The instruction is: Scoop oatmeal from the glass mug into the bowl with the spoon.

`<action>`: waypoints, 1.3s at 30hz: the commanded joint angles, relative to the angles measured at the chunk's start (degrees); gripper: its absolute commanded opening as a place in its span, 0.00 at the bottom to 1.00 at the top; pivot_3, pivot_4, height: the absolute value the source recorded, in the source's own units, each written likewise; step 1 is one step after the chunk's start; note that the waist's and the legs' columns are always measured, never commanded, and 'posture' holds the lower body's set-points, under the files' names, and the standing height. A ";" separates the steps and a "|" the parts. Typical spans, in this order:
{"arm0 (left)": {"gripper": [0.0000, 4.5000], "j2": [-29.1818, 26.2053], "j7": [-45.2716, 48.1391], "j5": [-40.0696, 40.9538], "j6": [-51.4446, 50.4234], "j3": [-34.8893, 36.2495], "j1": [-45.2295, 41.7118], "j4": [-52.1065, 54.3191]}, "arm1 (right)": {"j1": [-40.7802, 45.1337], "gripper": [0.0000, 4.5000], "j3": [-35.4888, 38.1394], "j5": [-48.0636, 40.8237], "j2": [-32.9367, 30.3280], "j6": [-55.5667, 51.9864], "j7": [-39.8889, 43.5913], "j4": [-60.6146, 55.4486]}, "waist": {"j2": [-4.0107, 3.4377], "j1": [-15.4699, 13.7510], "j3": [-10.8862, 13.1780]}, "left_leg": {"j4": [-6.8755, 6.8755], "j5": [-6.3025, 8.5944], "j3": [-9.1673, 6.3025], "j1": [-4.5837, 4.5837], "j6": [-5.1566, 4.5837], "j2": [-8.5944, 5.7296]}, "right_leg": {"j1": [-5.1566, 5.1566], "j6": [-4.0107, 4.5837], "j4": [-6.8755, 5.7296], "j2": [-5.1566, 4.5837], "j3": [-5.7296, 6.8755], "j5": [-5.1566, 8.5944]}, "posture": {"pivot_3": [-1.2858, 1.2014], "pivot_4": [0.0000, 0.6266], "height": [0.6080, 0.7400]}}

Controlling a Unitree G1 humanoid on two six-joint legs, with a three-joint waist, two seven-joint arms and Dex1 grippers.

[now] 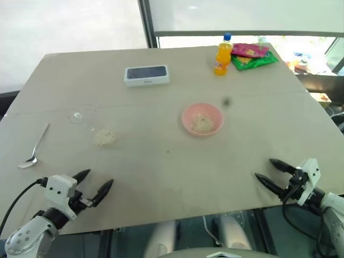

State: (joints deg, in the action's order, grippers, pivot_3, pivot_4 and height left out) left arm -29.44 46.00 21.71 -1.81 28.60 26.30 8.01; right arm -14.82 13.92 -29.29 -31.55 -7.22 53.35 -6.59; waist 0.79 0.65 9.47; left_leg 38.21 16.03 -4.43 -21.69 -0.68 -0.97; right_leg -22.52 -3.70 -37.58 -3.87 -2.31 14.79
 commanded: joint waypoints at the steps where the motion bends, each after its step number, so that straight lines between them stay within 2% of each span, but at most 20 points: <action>1: 0.98 -1.13 0.40 -0.33 1.32 -0.24 -0.95 -0.95 | -0.60 1.00 0.66 0.16 0.26 0.59 -0.85 -2.11 | 0.00 0.00 0.00 | 0.00 0.00 0.00 0.00 0.00 0.00 | 0.00 0.00 0.00 0.00 0.00 0.00 | 0.52 0.24 1.00; 22: 0.98 -2.30 1.82 1.48 2.22 1.01 -1.38 -3.63 | 0.67 1.00 0.73 0.94 -0.38 1.06 -0.21 -0.44 | -0.02 0.08 0.00 | 0.00 0.00 0.00 0.01 0.00 0.01 | -0.01 -0.01 -0.01 0.05 -0.01 0.00 | 0.52 0.24 1.00; 28: 0.98 -2.02 -2.32 1.97 -1.53 2.14 -0.69 -0.77 | 1.12 1.00 0.42 1.05 -0.52 0.87 0.31 -0.64 | -0.03 0.07 0.01 | 0.00 0.00 -0.01 0.00 0.00 0.02 | -0.01 0.00 0.00 0.04 0.00 0.00 | 0.52 0.24 1.00; 33: 0.98 -6.19 -5.85 9.19 -13.51 8.89 -2.51 0.44 | 2.32 1.00 -1.55 0.63 -2.48 -0.05 2.55 -6.14 | -0.06 0.17 0.03 | 0.00 0.00 -0.03 0.00 0.00 0.06 | -0.04 -0.01 -0.04 0.09 0.01 0.00 | 0.52 0.24 1.00; 39: 0.98 -15.34 -8.20 7.20 -17.92 12.34 -11.07 -6.08 | 7.39 1.00 -5.69 -5.27 -6.92 -8.03 5.30 -18.18 | -0.08 0.05 0.05 | 0.05 -0.01 -0.09 -0.01 0.00 0.06 | -0.06 -0.22 -0.12 0.17 0.08 -0.12 | 0.52 0.24 1.00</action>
State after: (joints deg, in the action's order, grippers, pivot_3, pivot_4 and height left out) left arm -43.41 38.04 29.27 -18.72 38.91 15.76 2.75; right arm -7.98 8.69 -32.18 -37.44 -13.65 57.26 -20.87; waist 0.71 0.70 9.52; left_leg 38.26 16.03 -4.52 -21.71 -0.68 -0.91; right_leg -22.58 -3.92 -37.69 -3.69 -2.23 14.67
